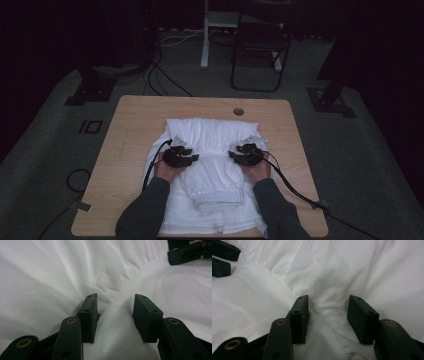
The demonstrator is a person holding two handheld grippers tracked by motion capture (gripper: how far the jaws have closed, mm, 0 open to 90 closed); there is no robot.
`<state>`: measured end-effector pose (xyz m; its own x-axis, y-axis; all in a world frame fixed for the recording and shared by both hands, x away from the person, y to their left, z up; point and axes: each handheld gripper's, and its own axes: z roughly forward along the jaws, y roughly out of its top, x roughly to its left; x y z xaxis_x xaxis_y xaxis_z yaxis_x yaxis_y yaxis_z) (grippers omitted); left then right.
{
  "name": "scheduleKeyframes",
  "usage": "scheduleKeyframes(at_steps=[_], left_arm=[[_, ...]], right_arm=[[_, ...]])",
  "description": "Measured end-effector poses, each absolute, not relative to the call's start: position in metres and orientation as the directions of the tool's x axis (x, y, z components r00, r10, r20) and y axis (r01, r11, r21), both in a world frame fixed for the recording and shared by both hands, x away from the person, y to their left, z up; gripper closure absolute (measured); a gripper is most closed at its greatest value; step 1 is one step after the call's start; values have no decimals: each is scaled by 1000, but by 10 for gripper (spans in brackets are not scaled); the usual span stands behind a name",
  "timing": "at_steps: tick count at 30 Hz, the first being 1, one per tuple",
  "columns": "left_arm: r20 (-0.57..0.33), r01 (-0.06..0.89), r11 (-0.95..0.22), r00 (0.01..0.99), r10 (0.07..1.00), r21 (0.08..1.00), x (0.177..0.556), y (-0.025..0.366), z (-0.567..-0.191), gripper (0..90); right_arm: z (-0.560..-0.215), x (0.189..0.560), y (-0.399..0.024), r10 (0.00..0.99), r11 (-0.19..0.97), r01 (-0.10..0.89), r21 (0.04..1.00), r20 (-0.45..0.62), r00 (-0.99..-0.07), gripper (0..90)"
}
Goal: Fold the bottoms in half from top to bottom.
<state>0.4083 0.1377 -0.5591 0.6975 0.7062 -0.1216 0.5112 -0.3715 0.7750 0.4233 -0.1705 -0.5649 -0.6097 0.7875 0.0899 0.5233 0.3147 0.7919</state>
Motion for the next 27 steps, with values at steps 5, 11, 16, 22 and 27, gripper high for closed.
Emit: scheduleKeyframes(at_steps=[5,11,16,22,27], left_arm=[[-117,507,-377,702,703,775,385,141,-560,549],[-108,497,-391,713,693,774,356,143,-561,523],[-96,492,-395,711,697,775,335,143,-562,504],[-65,484,-417,709,702,769,332,146,-544,471],[3,483,-351,585,811,802,369,167,-509,339]], right_arm=[[-566,402,-167,781,327,517,791,82,-619,509],[-567,371,-164,774,332,514,791,82,-627,509],[-568,352,-165,762,331,517,790,100,-640,508],[-569,348,-164,756,336,512,790,98,-647,508],[-569,348,-164,755,336,512,791,98,-648,508]])
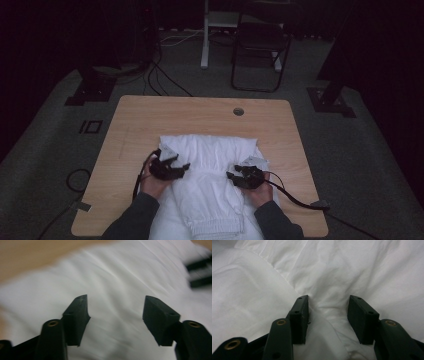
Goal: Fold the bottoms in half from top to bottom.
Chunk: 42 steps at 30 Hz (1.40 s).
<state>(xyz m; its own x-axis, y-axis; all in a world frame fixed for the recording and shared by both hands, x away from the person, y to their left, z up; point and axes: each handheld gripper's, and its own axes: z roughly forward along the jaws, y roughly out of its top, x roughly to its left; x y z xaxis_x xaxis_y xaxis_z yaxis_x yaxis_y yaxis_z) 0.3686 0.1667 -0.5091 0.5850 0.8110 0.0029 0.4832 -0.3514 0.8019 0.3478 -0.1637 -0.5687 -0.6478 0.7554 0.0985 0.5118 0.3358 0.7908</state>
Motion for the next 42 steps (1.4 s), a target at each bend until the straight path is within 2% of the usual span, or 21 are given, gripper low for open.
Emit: scheduleKeyframes(at_steps=[2,4,7,10,13,20,22,23,25,29,31,37,40,42], left_arm=[[-12,528,-299,507,862,795,391,177,-506,264],[-33,571,-269,461,887,776,412,185,-509,249],[10,596,-275,409,912,754,433,188,-520,219],[-10,645,-244,364,931,724,448,194,-537,177],[-33,661,-226,356,934,715,452,197,-547,143],[-70,670,-217,373,925,711,454,201,-553,144],[-69,670,-225,381,922,707,453,200,-552,174],[-76,668,-232,398,914,707,452,200,-551,226],[-95,664,-238,424,900,709,450,199,-549,410],[-140,662,-208,431,891,720,446,200,-551,622],[-150,658,-199,434,889,727,443,200,-553,691],[-142,650,-205,440,887,732,441,198,-554,737],[-142,648,-206,442,886,733,441,198,-554,737],[-141,647,-207,443,885,734,441,198,-554,737]], right_arm=[[-569,348,-164,756,336,512,790,98,-647,508],[-569,348,-164,756,335,512,791,98,-647,508],[-569,348,-164,756,336,512,791,99,-647,508],[-569,348,-164,756,335,512,791,99,-647,508],[-569,348,-164,756,336,513,790,99,-647,508],[-569,348,-164,756,336,513,790,99,-648,508],[-569,348,-164,756,335,514,790,100,-647,508],[-569,348,-164,756,335,514,790,100,-647,508],[-569,348,-164,756,335,512,791,99,-647,508],[-569,348,-164,757,333,514,790,102,-646,508],[-569,347,-164,757,331,515,791,104,-645,508],[-568,348,-166,743,314,539,782,151,-652,498],[-558,356,-174,723,302,576,760,211,-657,455],[-546,361,-184,757,311,538,784,139,-639,411]])
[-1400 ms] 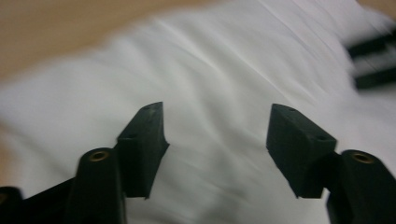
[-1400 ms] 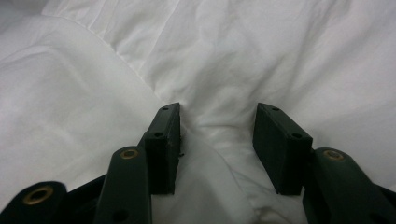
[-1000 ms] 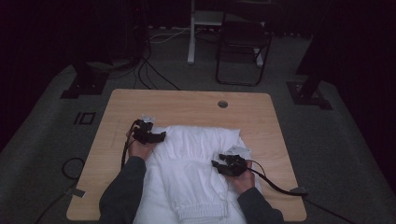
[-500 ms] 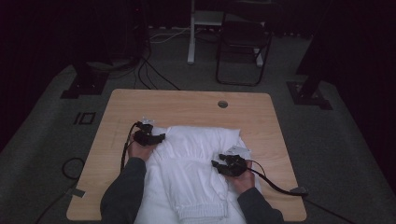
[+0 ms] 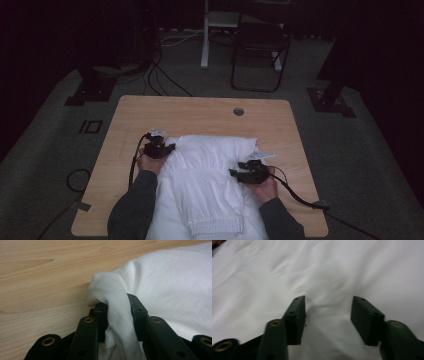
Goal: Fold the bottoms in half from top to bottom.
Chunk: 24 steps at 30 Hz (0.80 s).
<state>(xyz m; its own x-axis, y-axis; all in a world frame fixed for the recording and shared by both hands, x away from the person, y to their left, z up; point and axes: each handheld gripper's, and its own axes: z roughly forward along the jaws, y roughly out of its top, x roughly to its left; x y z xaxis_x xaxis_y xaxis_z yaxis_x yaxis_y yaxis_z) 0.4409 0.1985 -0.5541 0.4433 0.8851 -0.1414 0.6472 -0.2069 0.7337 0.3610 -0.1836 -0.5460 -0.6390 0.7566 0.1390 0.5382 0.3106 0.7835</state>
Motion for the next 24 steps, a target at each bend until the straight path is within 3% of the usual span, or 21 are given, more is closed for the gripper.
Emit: scheduleKeyframes(at_steps=[8,16,24], left_arm=[[-143,647,-205,442,886,734,441,198,-554,737],[-150,646,-201,445,883,736,441,199,-555,736],[-158,648,-196,446,881,736,442,201,-555,736]], right_arm=[[-522,419,-233,871,142,552,822,162,-464,295],[-537,470,-230,862,138,648,749,231,-451,239],[-554,480,-219,871,185,688,702,207,-446,254]])
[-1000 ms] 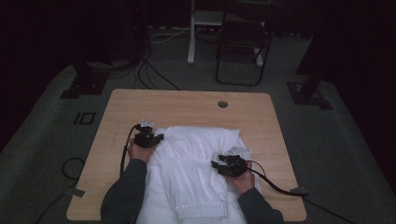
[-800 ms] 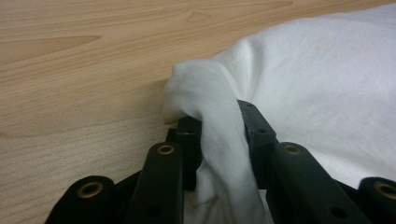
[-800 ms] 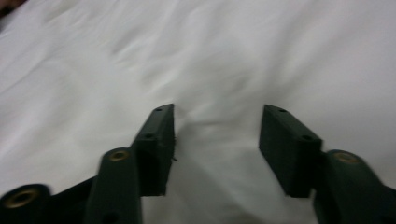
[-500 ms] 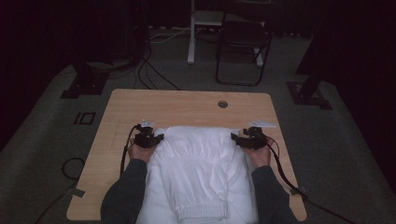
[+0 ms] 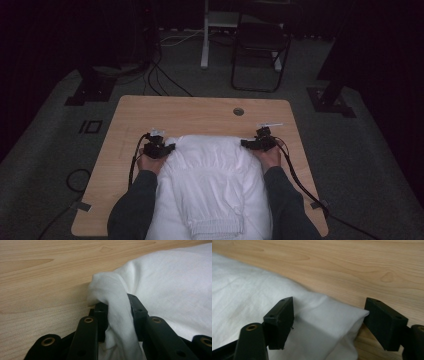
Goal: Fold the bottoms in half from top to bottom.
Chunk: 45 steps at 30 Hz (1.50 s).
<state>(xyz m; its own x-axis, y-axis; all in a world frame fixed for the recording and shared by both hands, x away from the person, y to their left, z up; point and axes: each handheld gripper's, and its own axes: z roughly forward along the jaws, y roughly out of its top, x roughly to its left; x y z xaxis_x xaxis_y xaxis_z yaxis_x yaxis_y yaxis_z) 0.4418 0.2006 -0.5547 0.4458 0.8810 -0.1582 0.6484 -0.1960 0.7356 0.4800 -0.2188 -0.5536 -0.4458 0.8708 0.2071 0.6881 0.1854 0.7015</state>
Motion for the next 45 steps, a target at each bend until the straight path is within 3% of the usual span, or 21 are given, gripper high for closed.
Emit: scheduleKeyframes(at_steps=[4,6,8,11,20,24,28,32,40,45], left_arm=[[-175,652,-183,443,879,736,442,202,-555,737],[-181,653,-175,440,880,737,442,202,-555,738],[-169,652,-187,443,881,735,442,202,-555,739],[-182,657,-175,437,881,733,442,202,-555,748],[-257,677,-116,424,868,727,444,212,-535,815],[-307,627,-40,436,846,778,446,220,-499,816],[-311,538,5,479,821,843,447,222,-463,815],[-328,505,44,491,807,862,442,225,-451,814],[-345,506,25,550,761,862,416,238,-463,805],[-270,447,-56,630,729,893,375,240,-460,793]], right_arm=[[-555,477,-217,865,196,672,714,197,-461,351],[-555,475,-215,859,219,664,715,182,-479,493],[-553,475,-215,854,215,684,697,206,-478,694],[-554,476,-217,842,190,716,672,263,-471,844],[-532,475,-223,845,179,671,719,237,-480,871],[-510,476,-224,848,197,636,747,195,-492,872],[-480,477,-229,860,135,565,814,187,-475,873],[-454,472,-228,863,121,490,863,152,-481,872],[-464,447,-235,823,101,468,878,190,-535,871],[-468,409,-242,791,139,429,893,160,-590,870]])
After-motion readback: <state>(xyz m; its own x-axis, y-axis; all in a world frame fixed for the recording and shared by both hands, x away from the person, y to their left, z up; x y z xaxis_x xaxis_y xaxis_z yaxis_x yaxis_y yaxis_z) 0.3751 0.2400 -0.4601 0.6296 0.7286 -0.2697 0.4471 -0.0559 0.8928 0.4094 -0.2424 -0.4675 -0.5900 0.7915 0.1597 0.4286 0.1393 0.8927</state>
